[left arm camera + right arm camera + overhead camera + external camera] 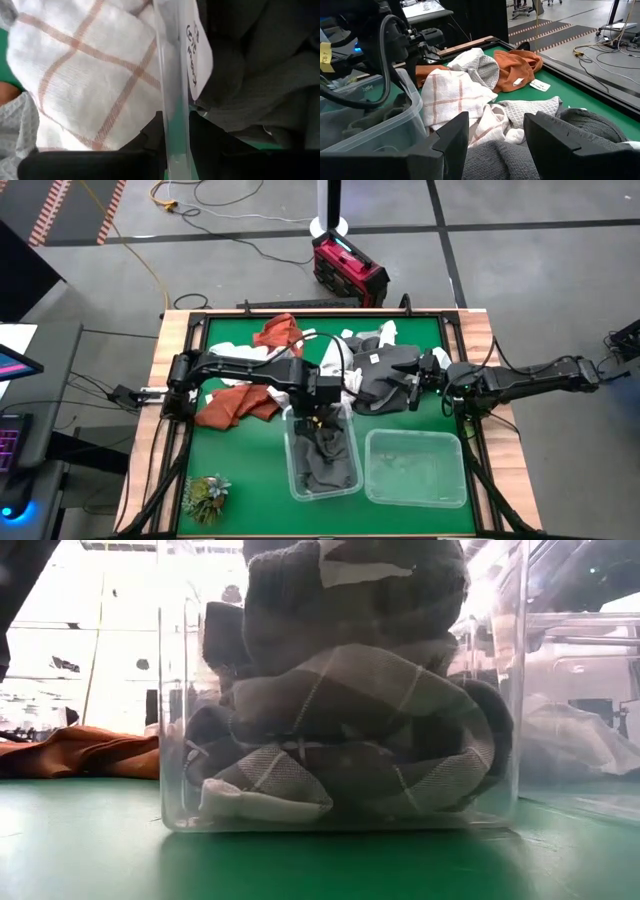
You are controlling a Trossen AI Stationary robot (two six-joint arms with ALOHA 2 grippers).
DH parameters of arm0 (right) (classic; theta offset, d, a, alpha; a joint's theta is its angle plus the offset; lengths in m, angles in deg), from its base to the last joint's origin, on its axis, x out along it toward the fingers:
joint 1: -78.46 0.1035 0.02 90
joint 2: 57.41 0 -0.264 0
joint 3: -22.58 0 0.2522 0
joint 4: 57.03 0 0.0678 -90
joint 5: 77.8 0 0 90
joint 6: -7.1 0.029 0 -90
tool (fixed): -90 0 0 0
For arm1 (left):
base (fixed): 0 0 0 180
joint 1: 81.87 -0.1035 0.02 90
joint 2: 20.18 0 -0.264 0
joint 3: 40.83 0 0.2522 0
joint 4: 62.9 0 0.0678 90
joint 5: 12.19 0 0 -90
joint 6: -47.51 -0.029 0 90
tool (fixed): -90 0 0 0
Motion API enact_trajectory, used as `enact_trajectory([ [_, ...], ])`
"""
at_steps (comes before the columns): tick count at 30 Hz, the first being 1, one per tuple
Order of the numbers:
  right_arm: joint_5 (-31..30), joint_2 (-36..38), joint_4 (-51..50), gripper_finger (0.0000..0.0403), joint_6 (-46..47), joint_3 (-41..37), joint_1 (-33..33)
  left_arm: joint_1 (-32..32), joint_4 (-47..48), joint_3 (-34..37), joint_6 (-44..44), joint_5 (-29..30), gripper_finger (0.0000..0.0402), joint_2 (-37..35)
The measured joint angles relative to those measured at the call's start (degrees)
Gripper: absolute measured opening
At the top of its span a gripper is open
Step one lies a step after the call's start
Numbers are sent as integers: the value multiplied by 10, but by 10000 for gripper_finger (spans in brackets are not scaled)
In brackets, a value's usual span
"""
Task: Sort towels by color in basket
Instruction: Adjust the left transparent bin, then put the white and orange towel into the right transparent bin
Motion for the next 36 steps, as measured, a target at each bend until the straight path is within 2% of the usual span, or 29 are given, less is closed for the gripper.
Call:
enact_trajectory([
  [6, 0, 0, 0, 219, 0, 0, 0, 28, -12, 0, -18, -37, 71, 0],
  [23, 0, 0, 0, 219, 0, 0, 0, 68, -29, 0, -10, -33, 77, 0],
  [26, 0, 0, 0, 219, 0, 0, 0, 68, -28, -2, -10, -32, 93, 0],
  [31, 0, 0, 0, 219, 0, 0, 0, 68, -22, -24, -15, -31, 143, 1],
  [36, 0, 0, 0, 219, 0, 0, 0, 74, -1, -86, -32, -28, 183, 1],
])
